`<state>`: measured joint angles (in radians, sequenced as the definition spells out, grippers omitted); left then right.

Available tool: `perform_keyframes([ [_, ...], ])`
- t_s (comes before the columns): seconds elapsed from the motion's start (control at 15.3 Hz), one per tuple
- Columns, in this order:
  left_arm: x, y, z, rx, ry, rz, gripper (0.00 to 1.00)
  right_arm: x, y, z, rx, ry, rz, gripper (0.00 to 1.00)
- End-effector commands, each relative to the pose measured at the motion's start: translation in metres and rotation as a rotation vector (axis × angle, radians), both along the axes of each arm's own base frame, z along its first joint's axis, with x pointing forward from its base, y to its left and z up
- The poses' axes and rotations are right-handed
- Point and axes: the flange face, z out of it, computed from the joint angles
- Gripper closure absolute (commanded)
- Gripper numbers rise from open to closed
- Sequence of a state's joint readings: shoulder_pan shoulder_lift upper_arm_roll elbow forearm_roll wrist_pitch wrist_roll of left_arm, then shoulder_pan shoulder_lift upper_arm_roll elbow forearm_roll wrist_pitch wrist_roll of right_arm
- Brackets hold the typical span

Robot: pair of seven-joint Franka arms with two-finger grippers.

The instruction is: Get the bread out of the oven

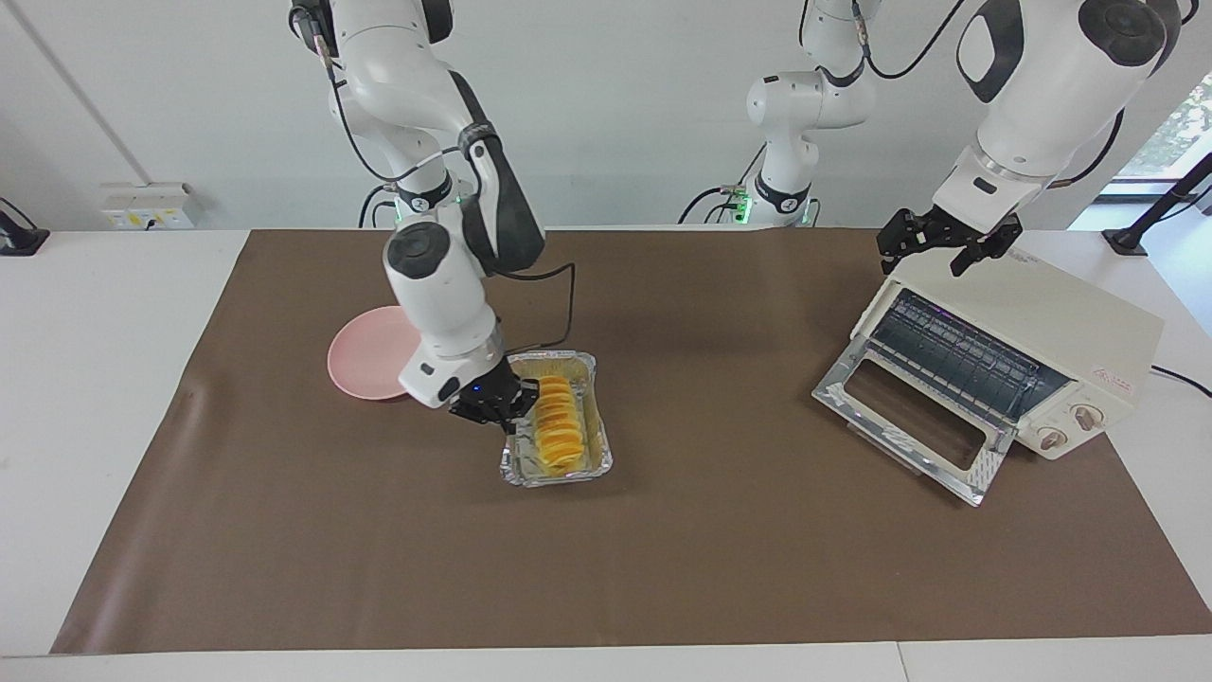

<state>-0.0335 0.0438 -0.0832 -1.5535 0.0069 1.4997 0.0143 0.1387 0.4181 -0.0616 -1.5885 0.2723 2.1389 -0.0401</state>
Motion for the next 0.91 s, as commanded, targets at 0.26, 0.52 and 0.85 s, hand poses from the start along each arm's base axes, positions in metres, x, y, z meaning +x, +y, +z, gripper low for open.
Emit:
perform_keyframes([
  [0.26, -0.005, 0.003, -0.001, -0.021, -0.009, -0.005, 0.0, 0.016, -0.124, -0.038, 0.013, 0.011, -0.063, 1.0],
  [0.52, -0.005, 0.002, 0.002, -0.025, -0.023, -0.003, 0.0, 0.013, -0.146, -0.05, -0.001, 0.007, -0.013, 1.0],
  [0.85, -0.006, 0.001, 0.003, -0.027, -0.023, -0.006, 0.0, 0.005, -0.153, -0.065, 0.004, 0.038, -0.009, 1.0],
])
